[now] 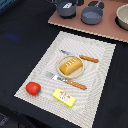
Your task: Interact with the objects in diverse but meaningful ways.
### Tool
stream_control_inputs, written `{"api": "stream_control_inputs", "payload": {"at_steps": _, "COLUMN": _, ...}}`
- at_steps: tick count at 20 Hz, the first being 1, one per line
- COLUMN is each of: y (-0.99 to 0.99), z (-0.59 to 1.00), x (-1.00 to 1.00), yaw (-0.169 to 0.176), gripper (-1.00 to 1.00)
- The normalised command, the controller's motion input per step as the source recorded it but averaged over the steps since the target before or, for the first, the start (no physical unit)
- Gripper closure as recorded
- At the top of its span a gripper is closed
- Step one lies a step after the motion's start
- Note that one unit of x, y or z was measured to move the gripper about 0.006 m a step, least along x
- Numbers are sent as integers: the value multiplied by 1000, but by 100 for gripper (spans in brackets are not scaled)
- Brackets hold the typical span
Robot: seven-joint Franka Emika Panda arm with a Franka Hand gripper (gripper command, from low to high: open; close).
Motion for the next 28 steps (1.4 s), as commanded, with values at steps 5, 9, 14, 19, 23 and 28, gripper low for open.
{"api": "stream_control_inputs", "payload": {"at_steps": 5, "y": 370, "z": -23, "x": 428, "yaw": 0, "gripper": 100}}
{"api": "stream_control_inputs", "payload": {"at_steps": 9, "y": 319, "z": -49, "x": 419, "yaw": 0, "gripper": -100}}
{"api": "stream_control_inputs", "payload": {"at_steps": 14, "y": 346, "z": -37, "x": 405, "yaw": 0, "gripper": -100}}
{"api": "stream_control_inputs", "payload": {"at_steps": 19, "y": 350, "z": -9, "x": 354, "yaw": 0, "gripper": -100}}
{"api": "stream_control_inputs", "payload": {"at_steps": 23, "y": 374, "z": 385, "x": 280, "yaw": 0, "gripper": -100}}
{"api": "stream_control_inputs", "payload": {"at_steps": 28, "y": 351, "z": 998, "x": 68, "yaw": 0, "gripper": -100}}
